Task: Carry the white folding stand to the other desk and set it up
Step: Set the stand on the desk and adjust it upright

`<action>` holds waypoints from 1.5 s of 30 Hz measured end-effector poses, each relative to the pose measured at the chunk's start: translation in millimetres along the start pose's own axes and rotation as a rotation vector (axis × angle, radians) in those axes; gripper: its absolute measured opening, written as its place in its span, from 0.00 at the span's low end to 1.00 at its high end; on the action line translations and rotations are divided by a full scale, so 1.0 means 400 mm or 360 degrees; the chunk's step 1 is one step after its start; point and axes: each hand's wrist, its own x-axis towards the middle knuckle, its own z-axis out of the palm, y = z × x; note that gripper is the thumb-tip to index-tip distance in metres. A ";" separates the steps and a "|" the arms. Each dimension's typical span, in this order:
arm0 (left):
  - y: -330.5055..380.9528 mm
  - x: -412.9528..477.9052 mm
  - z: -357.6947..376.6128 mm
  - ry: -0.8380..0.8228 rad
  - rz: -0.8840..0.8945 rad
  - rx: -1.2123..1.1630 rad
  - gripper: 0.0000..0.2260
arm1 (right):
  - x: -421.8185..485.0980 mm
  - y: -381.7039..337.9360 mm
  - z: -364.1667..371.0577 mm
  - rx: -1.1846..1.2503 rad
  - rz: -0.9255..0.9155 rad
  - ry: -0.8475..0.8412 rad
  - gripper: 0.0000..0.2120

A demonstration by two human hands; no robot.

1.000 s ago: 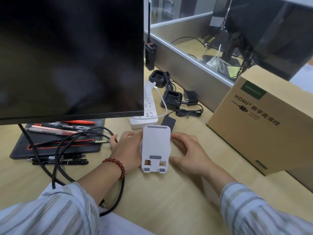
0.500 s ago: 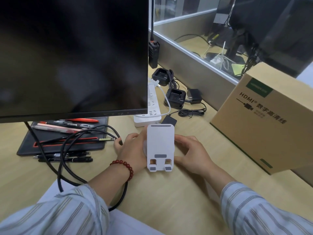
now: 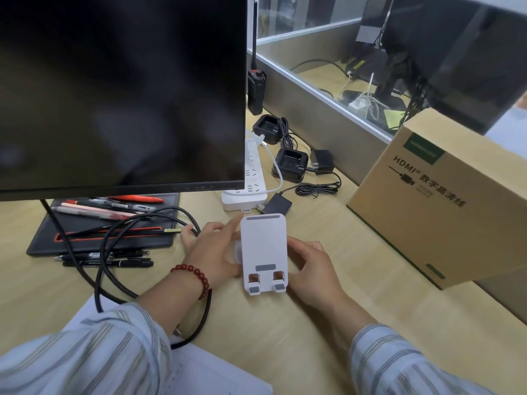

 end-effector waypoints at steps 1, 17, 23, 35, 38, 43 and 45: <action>-0.002 0.004 -0.001 -0.0003 0.0011 0.0020 0.37 | -0.003 -0.004 0.002 0.0010 0.0010 0.0004 0.28; 0.007 0.035 0.010 -0.0157 0.0217 0.0023 0.28 | 0.015 -0.056 -0.005 0.0081 -0.0029 -0.0141 0.23; -0.090 0.113 0.097 -0.0514 0.0302 0.0064 0.08 | -0.037 -0.034 0.017 0.0094 0.0031 0.0046 0.26; 0.027 -0.003 0.023 -0.0084 0.0125 -0.0444 0.13 | 0.023 -0.023 -0.032 -0.0083 0.0090 -0.0050 0.24; 0.036 -0.013 0.016 -0.0020 0.0178 -0.0430 0.14 | 0.034 -0.021 -0.035 -0.0136 0.0010 -0.0084 0.23; 0.043 -0.028 0.023 0.0065 0.0130 -0.0496 0.12 | 0.060 -0.017 -0.051 -0.0235 -0.0076 -0.0191 0.22; 0.042 -0.025 0.021 0.0056 0.0135 -0.0498 0.15 | 0.068 -0.018 -0.049 -0.0240 -0.0101 -0.0265 0.21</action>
